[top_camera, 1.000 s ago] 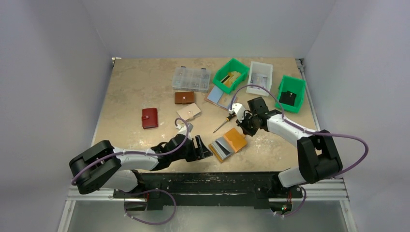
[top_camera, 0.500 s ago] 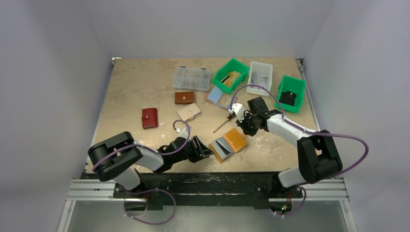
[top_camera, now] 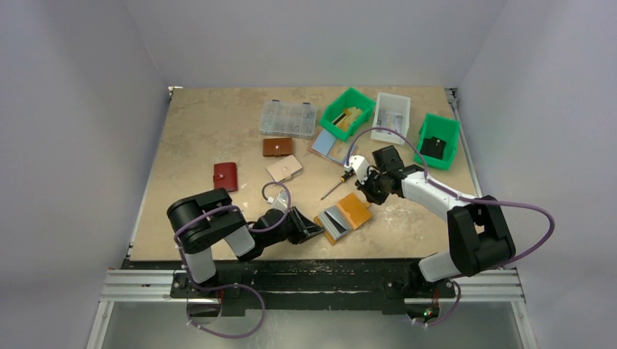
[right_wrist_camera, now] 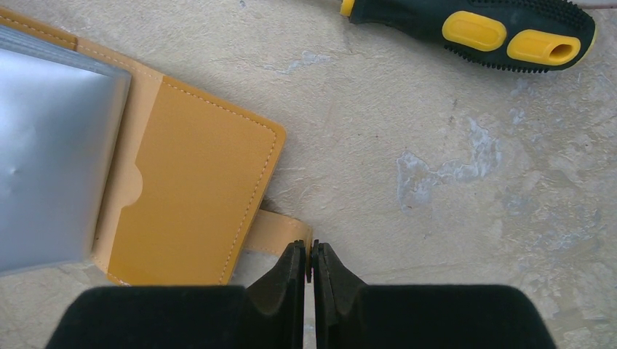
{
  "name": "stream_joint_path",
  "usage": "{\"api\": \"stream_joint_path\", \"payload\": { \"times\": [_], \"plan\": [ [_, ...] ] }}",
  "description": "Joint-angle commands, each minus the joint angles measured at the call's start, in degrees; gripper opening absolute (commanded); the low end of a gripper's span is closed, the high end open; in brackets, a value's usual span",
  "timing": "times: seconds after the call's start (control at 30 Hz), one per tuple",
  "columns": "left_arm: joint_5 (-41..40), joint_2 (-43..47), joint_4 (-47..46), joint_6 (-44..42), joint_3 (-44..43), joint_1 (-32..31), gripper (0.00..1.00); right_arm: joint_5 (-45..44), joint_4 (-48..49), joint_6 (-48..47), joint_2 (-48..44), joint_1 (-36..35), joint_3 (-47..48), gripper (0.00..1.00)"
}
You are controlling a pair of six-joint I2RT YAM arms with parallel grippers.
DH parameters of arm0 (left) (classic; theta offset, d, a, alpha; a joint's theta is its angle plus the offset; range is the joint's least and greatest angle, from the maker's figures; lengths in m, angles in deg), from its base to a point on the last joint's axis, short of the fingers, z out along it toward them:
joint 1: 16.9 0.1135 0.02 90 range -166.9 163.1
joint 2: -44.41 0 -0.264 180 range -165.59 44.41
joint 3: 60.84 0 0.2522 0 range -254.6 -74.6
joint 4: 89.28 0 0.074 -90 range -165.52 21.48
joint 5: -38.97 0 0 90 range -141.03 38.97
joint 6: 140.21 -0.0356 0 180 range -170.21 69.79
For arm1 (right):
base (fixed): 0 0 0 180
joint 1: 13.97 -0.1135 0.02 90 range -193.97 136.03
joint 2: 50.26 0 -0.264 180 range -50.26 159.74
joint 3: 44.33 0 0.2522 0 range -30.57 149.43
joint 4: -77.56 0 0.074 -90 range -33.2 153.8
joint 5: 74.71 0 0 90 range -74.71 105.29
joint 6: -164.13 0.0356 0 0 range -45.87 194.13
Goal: Take the credit cards out of the card holder
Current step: Open the card holder at the center of the board, then remove the credit card from the card holder.
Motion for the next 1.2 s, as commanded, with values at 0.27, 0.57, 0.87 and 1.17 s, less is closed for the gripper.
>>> {"api": "stream_joint_path", "payload": {
  "times": [0.27,0.57,0.87,1.17],
  "plan": [
    [-0.3,-9.0,-9.5,1.1,0.6,-0.1,0.18,0.5,-0.4,0.1,-1.6,0.3,2.0,0.13],
    [-1.4,-9.6,-12.4,-0.7,1.1,-0.1,0.00,0.7,-0.8,-0.1,-2.1,0.3,2.2,0.23],
    [-4.8,14.0,25.3,-18.4,-4.2,-0.1,0.00,7.1,-1.2,-0.4,-9.3,2.4,3.2,0.55],
    [-3.6,21.6,53.5,-33.5,-19.4,-0.1,0.00,23.4,-5.3,-5.6,-17.9,3.3,3.4,0.69]
  ]
}}
